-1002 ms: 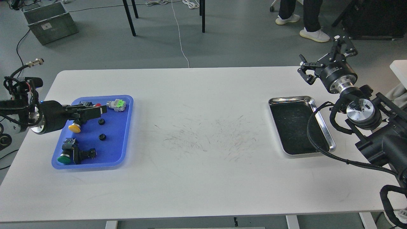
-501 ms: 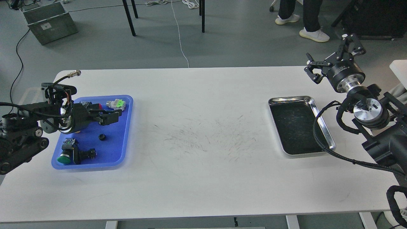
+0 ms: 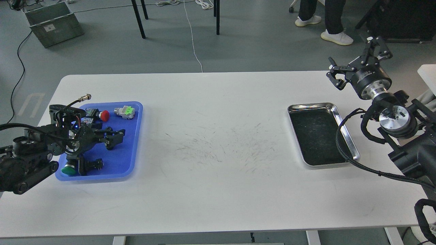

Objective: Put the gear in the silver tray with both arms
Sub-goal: 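Grasp the small black gear with the left gripper and lift it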

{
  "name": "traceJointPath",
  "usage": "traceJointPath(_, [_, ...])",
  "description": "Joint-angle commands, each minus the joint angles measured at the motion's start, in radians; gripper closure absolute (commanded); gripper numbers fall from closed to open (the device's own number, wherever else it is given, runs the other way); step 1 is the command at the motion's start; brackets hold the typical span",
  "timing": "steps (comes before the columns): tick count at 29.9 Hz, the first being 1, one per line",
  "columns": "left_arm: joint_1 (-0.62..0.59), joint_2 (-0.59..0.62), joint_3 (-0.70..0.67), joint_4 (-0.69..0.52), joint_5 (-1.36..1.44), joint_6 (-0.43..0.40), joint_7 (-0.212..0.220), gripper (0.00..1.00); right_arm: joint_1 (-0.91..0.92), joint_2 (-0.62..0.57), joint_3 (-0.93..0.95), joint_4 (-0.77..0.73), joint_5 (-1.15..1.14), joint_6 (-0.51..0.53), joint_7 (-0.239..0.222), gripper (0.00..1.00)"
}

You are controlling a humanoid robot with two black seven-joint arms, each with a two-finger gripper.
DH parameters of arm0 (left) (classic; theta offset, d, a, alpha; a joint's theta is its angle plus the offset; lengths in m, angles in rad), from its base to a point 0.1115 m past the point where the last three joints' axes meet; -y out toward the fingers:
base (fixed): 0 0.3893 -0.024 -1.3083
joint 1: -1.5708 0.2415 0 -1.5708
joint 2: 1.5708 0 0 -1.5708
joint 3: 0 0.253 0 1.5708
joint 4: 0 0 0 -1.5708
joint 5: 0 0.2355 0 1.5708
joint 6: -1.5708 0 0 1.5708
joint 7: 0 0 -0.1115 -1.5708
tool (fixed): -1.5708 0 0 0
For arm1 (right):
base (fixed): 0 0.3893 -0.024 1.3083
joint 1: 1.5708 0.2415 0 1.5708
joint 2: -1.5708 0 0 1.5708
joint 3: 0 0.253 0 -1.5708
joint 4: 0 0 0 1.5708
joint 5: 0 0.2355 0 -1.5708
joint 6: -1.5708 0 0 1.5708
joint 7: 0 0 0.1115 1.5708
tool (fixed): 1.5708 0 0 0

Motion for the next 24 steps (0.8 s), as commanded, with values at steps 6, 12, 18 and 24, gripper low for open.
traceJointPath(6, [0.002, -0.062, 0.002, 0.096, 0.000, 0.026, -0.017, 0.21, 0.000, 0.000, -0.002, 0.000, -0.002, 0.004, 0.000, 0.01])
traceJointPath(12, [0.000, -0.075, 0.027, 0.139, 0.000, 0.027, -0.022, 0.29, -0.002, 0.000, -0.004, 0.001, -0.002, 0.004, 0.000, 0.01])
traceJointPath(18, [0.000, -0.074, 0.059, 0.161, -0.003, 0.029, -0.038, 0.36, -0.002, 0.000, -0.004, 0.000, -0.002, 0.004, 0.000, 0.01])
traceJointPath(24, [0.000, -0.075, 0.060, 0.178, -0.002, 0.032, -0.038, 0.49, -0.003, 0.000, -0.005, 0.001, -0.002, 0.004, 0.000, 0.01])
